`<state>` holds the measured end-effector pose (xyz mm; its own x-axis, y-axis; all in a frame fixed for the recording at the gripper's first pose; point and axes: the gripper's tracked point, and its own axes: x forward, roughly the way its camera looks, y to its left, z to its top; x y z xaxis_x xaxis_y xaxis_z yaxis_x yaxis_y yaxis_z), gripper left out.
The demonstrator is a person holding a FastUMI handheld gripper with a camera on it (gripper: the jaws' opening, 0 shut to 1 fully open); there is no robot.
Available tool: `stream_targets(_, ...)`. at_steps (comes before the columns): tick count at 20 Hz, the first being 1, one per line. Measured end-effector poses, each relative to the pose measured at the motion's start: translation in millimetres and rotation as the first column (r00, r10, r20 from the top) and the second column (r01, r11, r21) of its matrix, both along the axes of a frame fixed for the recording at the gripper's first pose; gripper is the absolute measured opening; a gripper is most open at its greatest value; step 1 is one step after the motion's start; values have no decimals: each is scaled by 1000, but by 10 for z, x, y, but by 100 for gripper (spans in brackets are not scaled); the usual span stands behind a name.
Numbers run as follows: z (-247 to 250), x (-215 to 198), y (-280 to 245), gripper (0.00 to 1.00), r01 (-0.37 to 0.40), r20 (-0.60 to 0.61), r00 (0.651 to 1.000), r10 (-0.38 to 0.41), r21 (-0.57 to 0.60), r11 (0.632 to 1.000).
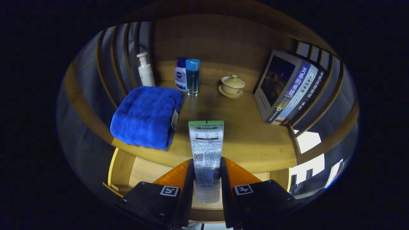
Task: Pull open the drawer, take out the items inside it, and place them on the countertop above the cabinet.
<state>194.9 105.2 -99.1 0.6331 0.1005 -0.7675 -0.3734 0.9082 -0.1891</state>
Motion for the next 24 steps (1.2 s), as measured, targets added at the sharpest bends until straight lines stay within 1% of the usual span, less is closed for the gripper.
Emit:
stream_targets(3, -37, 252, 105, 49, 15, 5, 1000, -15, 3, 1000)
stream_targets(7, -90, 601, 132, 49, 59, 33, 998, -60, 14, 998)
stream_targets(10, -235, 713, 115, 49, 88, 28, 996, -88, 14, 996)
stream_targets(12, -297, 723, 96, 49, 74, 20, 997, -74, 1, 997)
stream_targets(14, -390, 696, 79, 54, 55, 3, 998, -55, -17, 998)
stream_targets(15, -388, 700, 91, 55, 55, 13, 998, -55, -2, 998)
stream_targets(18, -279, 725, 90, 67, 62, 63, 996, -65, 38, 997)
stream_targets(19, -235, 691, 83, 73, 58, 71, 996, -61, 50, 997)
stream_targets(20, -189, 652, 88, 73, 54, 81, 995, -59, 64, 996)
stream_targets(22, -102, 560, 84, 78, 41, 107, 993, -53, 107, 993)
stream_targets(24, 17, 408, 117, 87, 25, 125, 991, -46, 168, 985)
